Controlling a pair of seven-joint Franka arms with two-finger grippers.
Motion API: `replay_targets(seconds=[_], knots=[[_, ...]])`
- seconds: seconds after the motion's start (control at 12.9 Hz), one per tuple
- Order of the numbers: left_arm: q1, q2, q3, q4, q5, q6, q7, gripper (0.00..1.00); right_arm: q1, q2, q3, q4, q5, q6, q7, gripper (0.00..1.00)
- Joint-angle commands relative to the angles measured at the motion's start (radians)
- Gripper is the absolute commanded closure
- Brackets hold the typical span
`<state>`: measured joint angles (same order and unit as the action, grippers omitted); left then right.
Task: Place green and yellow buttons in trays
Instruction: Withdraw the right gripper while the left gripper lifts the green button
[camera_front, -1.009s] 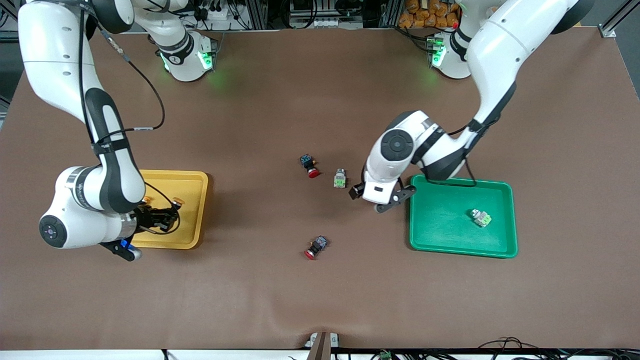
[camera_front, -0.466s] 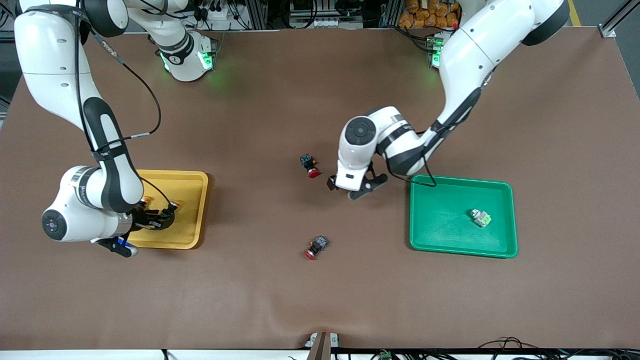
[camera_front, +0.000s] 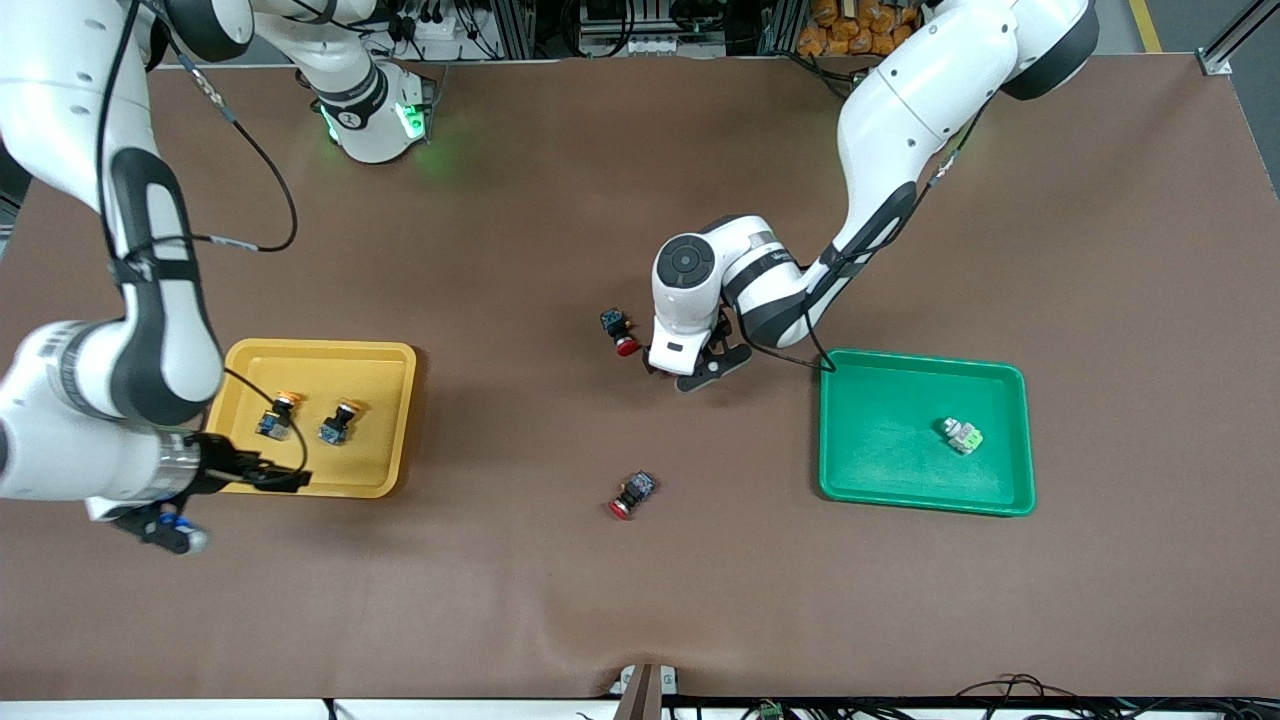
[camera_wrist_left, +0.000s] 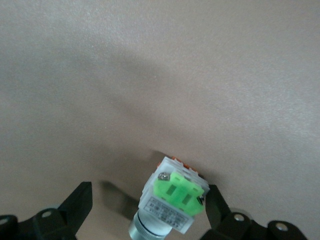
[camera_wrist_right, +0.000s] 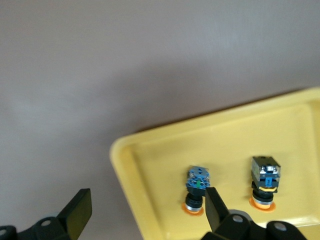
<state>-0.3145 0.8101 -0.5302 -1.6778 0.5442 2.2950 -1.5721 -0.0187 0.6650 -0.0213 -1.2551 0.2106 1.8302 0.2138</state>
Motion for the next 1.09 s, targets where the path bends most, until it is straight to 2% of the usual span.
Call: replay_targets(seconds=[0.0, 0.16, 0.23, 0.31, 0.47, 0.54, 0.62, 0.78, 0.85, 1.01], knots=[[-0.012, 0.014, 0.007, 0.021, 0.025, 0.004, -0.025, 0.00, 0.015, -0.039, -0.003, 0.109, -0.014, -0.087, -0.013, 0.00], [-0.017, 0.018, 0.007, 0.023, 0.023, 0.006, -0.031, 0.00, 0.006, -0.080, -0.002, 0.117, -0.013, -0.095, -0.037, 0.00], [-0.015, 0.020, 0.007, 0.023, 0.026, 0.007, -0.032, 0.03, 0.011, -0.122, -0.002, 0.115, -0.011, -0.123, -0.040, 0.00], [-0.014, 0.021, 0.009, 0.023, 0.028, 0.007, -0.032, 0.27, 0.022, -0.160, -0.002, 0.111, -0.023, -0.156, -0.034, 0.00], [-0.014, 0.021, 0.009, 0.023, 0.026, 0.007, -0.031, 0.68, 0.029, -0.176, -0.003, 0.118, -0.120, -0.190, -0.040, 0.00], [-0.008, 0.021, 0.009, 0.023, 0.026, 0.007, -0.028, 0.94, 0.026, -0.211, -0.002, 0.121, -0.140, -0.245, -0.040, 0.00], [-0.003, 0.018, 0.009, 0.026, 0.028, 0.007, -0.020, 1.00, 0.025, -0.256, -0.008, 0.125, -0.152, -0.302, -0.040, 0.00], [-0.001, 0.015, 0.009, 0.044, 0.026, 0.006, -0.017, 1.00, 0.019, -0.347, -0.005, 0.125, -0.165, -0.467, -0.039, 0.00], [0.005, 0.011, 0.009, 0.046, 0.020, 0.006, -0.016, 1.00, 0.020, -0.407, -0.003, 0.097, -0.169, -0.488, -0.037, 0.00], [0.037, -0.009, 0.009, 0.043, 0.020, -0.005, -0.014, 1.00, 0.011, -0.549, -0.003, -0.062, -0.174, -0.426, -0.039, 0.00]])
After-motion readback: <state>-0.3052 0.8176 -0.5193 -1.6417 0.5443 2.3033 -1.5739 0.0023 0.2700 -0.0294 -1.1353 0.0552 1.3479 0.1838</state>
